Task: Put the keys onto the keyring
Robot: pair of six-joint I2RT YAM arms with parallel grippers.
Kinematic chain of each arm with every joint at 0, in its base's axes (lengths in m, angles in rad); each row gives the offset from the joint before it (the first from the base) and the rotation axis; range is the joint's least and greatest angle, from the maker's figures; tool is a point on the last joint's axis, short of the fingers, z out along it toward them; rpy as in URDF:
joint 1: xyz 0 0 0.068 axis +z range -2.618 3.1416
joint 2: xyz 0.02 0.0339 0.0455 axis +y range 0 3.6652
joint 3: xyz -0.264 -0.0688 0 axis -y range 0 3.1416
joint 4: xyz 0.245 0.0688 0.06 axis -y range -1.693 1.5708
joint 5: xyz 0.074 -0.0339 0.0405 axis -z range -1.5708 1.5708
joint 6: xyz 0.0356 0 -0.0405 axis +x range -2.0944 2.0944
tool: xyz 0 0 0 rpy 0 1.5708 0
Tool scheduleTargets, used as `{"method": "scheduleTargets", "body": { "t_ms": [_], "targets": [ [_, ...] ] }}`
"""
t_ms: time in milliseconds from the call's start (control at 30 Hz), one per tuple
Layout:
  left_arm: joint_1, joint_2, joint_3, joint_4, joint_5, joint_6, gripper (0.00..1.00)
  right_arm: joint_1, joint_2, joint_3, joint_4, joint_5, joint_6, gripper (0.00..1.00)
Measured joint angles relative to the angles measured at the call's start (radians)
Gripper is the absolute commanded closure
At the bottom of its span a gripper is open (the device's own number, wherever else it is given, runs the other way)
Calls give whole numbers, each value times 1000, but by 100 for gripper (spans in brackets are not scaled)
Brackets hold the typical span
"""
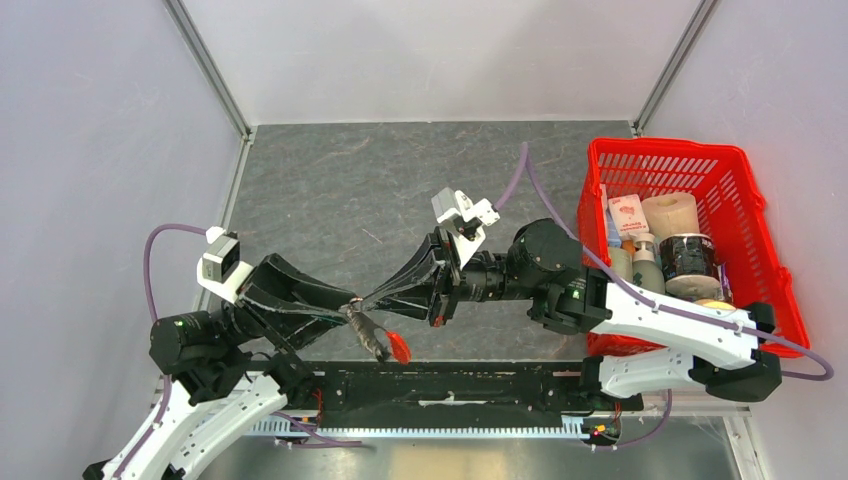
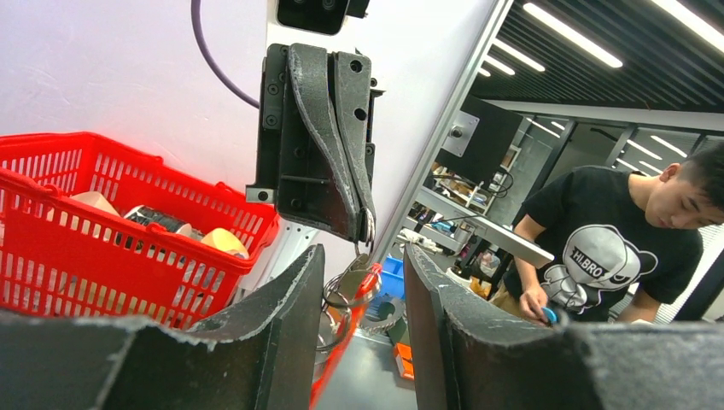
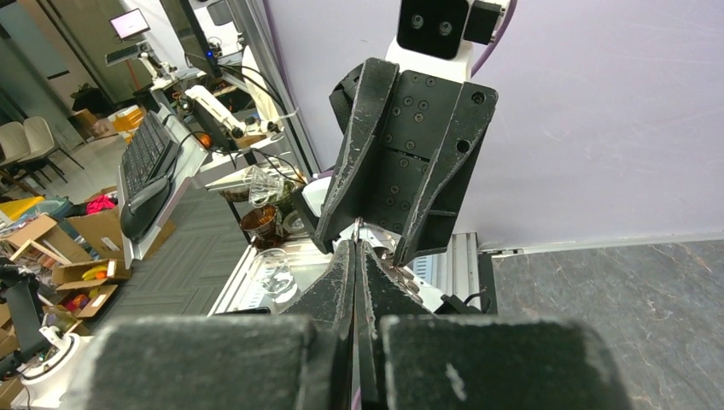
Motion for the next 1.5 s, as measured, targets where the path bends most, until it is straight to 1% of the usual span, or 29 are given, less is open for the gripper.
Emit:
{"method": "scheduleTargets", "body": {
  "t_ms": [467,633,867,1100,1500],
  "targets": [
    [0,-2,0,-12,-10,2,54,33,5,0,-22,76,-24,100],
    [0,-8,23,-71,-24,23,55,58,3,0,-39,120,-47,100],
    [0,-8,119,-208,-64,75,55,96,-8,0,-63,211,-88,100],
    [0,-8,152,-315,-110,105,55,98,-11,0,-65,253,-104,100],
    [0,-8,152,-345,-110,106,55,98,-13,0,-56,277,-114,100]
  ]
}}
